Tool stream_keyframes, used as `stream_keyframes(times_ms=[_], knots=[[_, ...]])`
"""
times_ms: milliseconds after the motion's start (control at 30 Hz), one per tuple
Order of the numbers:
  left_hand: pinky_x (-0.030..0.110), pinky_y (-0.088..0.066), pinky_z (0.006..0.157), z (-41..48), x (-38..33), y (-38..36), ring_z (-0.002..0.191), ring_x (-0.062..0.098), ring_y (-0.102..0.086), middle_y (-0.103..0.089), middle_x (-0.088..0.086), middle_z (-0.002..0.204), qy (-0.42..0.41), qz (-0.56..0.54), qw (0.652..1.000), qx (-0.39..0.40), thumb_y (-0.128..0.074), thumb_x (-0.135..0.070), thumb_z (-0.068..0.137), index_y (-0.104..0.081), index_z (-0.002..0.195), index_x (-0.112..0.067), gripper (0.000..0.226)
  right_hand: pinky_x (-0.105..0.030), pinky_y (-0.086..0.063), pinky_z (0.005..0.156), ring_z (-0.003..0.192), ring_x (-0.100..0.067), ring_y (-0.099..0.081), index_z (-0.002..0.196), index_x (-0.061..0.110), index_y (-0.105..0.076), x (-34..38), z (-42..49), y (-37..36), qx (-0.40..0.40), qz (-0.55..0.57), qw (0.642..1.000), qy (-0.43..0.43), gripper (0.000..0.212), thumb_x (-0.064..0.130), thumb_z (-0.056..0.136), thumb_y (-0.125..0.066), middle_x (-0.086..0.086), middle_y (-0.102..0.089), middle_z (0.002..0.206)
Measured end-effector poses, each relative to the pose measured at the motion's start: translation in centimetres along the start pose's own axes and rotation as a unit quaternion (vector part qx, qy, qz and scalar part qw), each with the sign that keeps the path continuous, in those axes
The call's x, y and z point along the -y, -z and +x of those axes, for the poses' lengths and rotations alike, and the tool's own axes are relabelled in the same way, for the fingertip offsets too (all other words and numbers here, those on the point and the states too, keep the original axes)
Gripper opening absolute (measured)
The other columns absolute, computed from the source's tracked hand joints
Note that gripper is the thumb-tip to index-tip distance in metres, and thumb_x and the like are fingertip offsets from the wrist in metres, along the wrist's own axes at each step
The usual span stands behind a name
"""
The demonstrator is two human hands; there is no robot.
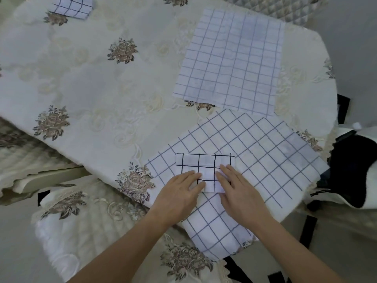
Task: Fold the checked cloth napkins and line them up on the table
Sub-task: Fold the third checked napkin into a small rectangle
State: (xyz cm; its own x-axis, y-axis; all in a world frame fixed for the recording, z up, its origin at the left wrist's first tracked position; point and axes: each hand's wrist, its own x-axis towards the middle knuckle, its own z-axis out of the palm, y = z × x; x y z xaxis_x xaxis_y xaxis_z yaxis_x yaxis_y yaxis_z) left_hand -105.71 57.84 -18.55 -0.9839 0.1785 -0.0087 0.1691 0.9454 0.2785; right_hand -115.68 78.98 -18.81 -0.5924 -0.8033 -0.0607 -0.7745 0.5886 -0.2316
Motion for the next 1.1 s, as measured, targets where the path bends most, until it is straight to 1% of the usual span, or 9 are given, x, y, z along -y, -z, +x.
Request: stream_keyframes(times_ms=[133, 233, 367, 433, 567, 767, 867, 1000, 1100], knots=[[0.041, -0.042, 0.104, 1.4, -0.6, 1.8, 0.120, 0.025, -0.055, -0.060, 0.005, 0.131, 0.012, -0.011, 0.999, -0.048, -0.051, -0.023, 0.095, -0.063, 0.121, -0.015, 0.030, -0.045, -0.036, 0.117, 0.148, -0.028, -0.032, 0.143, 0.003, -0.050, 0.3, 0.0, 0.7, -0.035, 0.040, 0.998, -0.013, 0.053, 0.033, 0.100, -0.046, -0.014, -0.041, 0.155], [0.043, -0.036, 0.112, 3.6, -0.5, 2.2, 0.134, 0.025, -0.046, -0.051, 0.009, 0.144, 0.049, -0.010, 0.995, -0.087, -0.050, -0.018, 0.095, -0.056, 0.134, -0.010, 0.040, -0.044, -0.032, 0.119, 0.149, -0.026, -0.030, 0.146, 0.002, -0.046, 1.4, 2.3, 1.1, -0.086, 0.072, 0.993, -0.040, 0.051, 0.031, 0.104, -0.041, -0.014, -0.041, 0.155], [0.048, -0.018, 0.123, 5.6, 0.1, 0.5, 0.154, 0.021, -0.005, -0.011, 0.010, 0.167, 0.090, 0.062, 0.994, 0.012, -0.022, -0.038, 0.104, -0.017, 0.158, -0.005, 0.062, -0.045, -0.026, 0.122, 0.154, -0.020, -0.016, 0.154, 0.003, -0.030, 1.8, 5.5, -0.5, -0.061, 0.079, 0.992, -0.078, 0.058, 0.038, 0.108, -0.025, -0.011, -0.028, 0.163], [0.048, -0.018, 0.122, 5.3, 0.2, -0.7, 0.154, 0.021, 0.002, -0.002, 0.009, 0.167, 0.097, 0.068, 0.992, 0.052, -0.016, -0.043, 0.105, -0.008, 0.158, -0.006, 0.066, -0.045, -0.023, 0.122, 0.154, -0.020, -0.012, 0.157, 0.004, -0.022, 1.3, 5.5, -1.6, -0.028, 0.052, 0.995, -0.079, 0.066, 0.047, 0.108, -0.015, -0.011, -0.020, 0.165], [0.047, -0.017, 0.123, 4.1, 0.1, -1.8, 0.154, 0.020, 0.004, 0.001, 0.009, 0.167, 0.103, 0.060, 0.991, 0.056, -0.019, -0.049, 0.104, -0.006, 0.159, -0.006, 0.071, -0.042, -0.013, 0.125, 0.155, -0.020, -0.001, 0.159, 0.006, -0.009, -0.6, 4.5, -1.9, 0.017, -0.020, 0.998, -0.049, 0.082, 0.065, 0.102, -0.015, -0.010, -0.003, 0.168], [0.046, -0.014, 0.124, 3.7, -0.2, -1.8, 0.154, 0.018, 0.005, 0.005, 0.005, 0.168, 0.123, 0.041, 0.990, 0.063, -0.020, -0.058, 0.103, -0.002, 0.159, -0.010, 0.076, -0.047, -0.017, 0.124, 0.155, -0.023, 0.001, 0.158, 0.004, -0.007, -1.7, 4.1, -1.7, 0.030, -0.048, 0.997, -0.048, 0.092, 0.072, 0.098, -0.020, -0.012, 0.001, 0.168], [0.048, -0.013, 0.124, 3.9, -0.4, -1.7, 0.154, 0.019, 0.004, 0.000, 0.005, 0.168, 0.133, 0.036, 0.989, 0.059, -0.024, -0.055, 0.103, -0.007, 0.159, -0.011, 0.073, -0.047, -0.017, 0.124, 0.155, -0.023, 0.001, 0.159, 0.004, -0.008, -1.6, 4.2, -1.6, 0.027, -0.045, 0.997, -0.055, 0.087, 0.069, 0.100, -0.016, -0.012, 0.000, 0.168], [0.054, -0.017, 0.122, 5.1, -0.9, -0.8, 0.154, 0.020, -0.009, -0.016, 0.007, 0.166, 0.144, 0.024, 0.989, 0.025, -0.029, -0.043, 0.101, -0.031, 0.155, -0.010, 0.063, -0.044, -0.015, 0.125, 0.155, -0.023, -0.009, 0.156, 0.000, -0.022, 0.2, 4.3, -1.2, -0.043, 0.022, 0.996, -0.079, 0.073, 0.053, 0.106, -0.021, -0.014, -0.014, 0.166], [0.051, -0.020, 0.122, 5.8, -0.7, -1.4, 0.154, 0.021, -0.005, -0.009, 0.009, 0.167, 0.137, 0.042, 0.989, 0.030, -0.025, -0.038, 0.101, -0.019, 0.157, -0.007, 0.065, -0.044, -0.021, 0.124, 0.155, -0.020, -0.011, 0.156, 0.002, -0.022, 1.8, 4.9, -1.7, -0.051, 0.070, 0.994, -0.070, 0.064, 0.044, 0.107, -0.020, -0.012, -0.016, 0.166]])
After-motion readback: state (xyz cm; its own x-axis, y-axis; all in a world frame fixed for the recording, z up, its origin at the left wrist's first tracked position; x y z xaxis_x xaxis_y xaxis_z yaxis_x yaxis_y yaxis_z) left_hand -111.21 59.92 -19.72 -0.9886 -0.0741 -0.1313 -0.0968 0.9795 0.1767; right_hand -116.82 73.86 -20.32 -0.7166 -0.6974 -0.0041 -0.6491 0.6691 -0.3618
